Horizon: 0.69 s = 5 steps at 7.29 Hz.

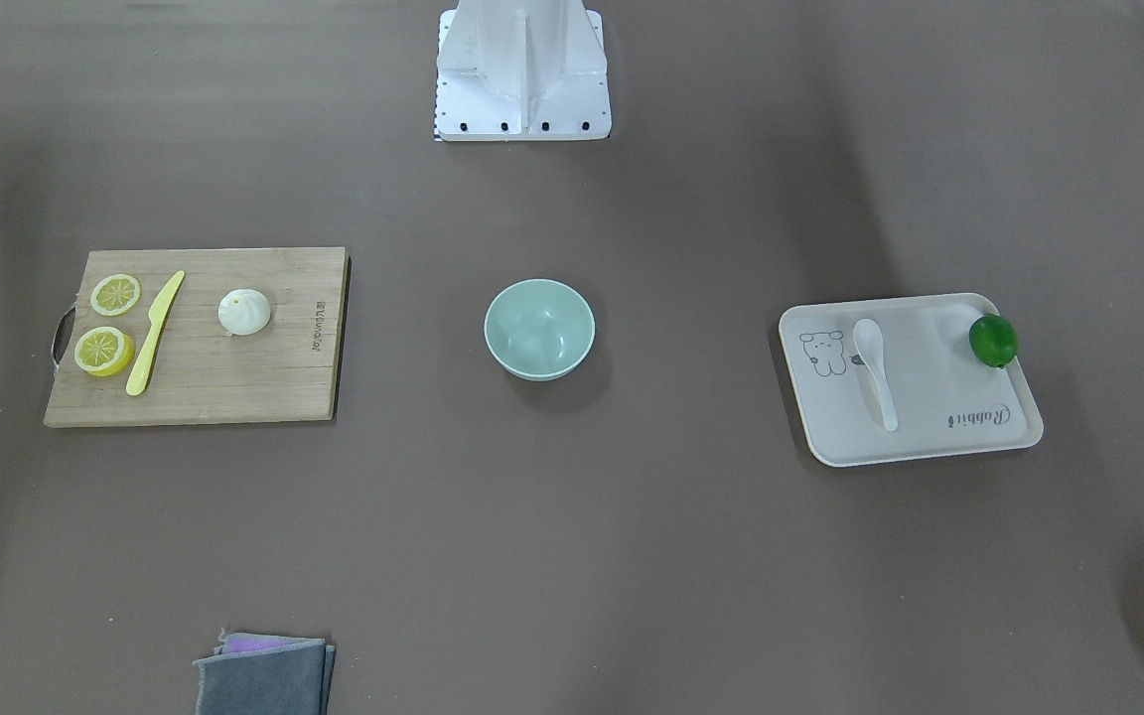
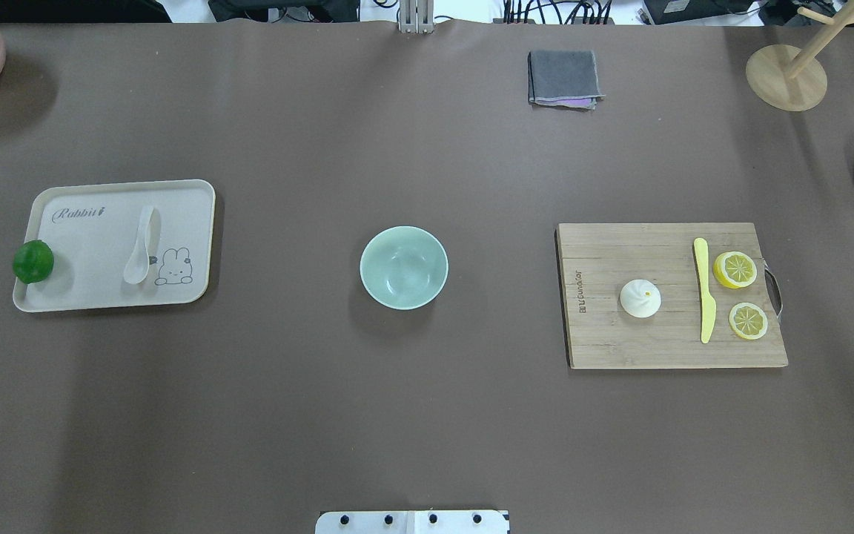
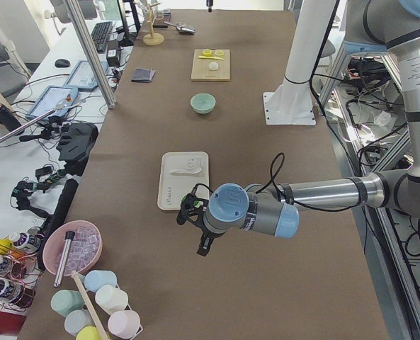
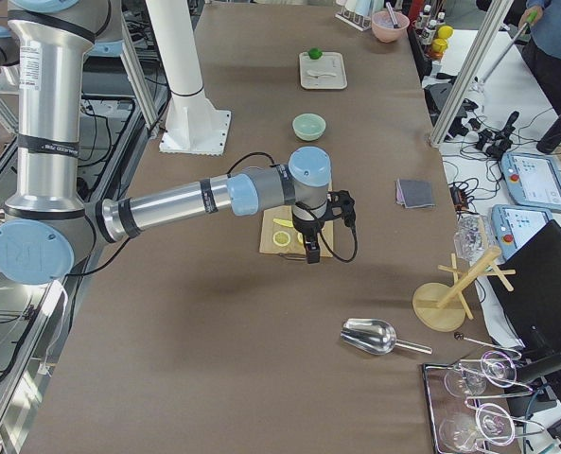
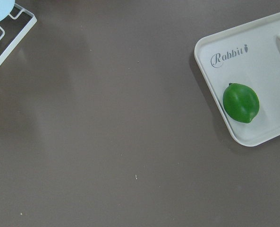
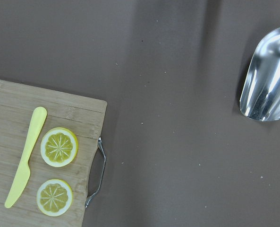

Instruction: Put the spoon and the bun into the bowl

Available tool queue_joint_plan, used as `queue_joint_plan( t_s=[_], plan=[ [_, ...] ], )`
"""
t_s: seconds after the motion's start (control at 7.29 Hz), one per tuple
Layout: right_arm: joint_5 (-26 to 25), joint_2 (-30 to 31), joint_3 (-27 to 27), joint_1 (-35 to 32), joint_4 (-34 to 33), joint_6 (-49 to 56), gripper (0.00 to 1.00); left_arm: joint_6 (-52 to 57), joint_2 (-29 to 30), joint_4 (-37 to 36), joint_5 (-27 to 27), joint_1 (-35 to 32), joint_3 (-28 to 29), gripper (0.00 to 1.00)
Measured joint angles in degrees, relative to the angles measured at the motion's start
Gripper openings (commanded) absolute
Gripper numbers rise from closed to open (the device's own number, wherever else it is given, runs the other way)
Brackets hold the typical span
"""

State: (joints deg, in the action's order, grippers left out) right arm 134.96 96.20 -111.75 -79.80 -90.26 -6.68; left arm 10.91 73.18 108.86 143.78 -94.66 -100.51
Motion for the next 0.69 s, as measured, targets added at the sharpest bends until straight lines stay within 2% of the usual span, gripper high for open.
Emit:
queue_joint_plan(
  t_s=[0.69],
  plan=[
    [0.0, 0.23, 0.26, 0.0, 0.0, 0.11, 1.0, -0.5, 1.24, -2.76, -2.16, 0.02, -0.68, 0.98]
  ],
)
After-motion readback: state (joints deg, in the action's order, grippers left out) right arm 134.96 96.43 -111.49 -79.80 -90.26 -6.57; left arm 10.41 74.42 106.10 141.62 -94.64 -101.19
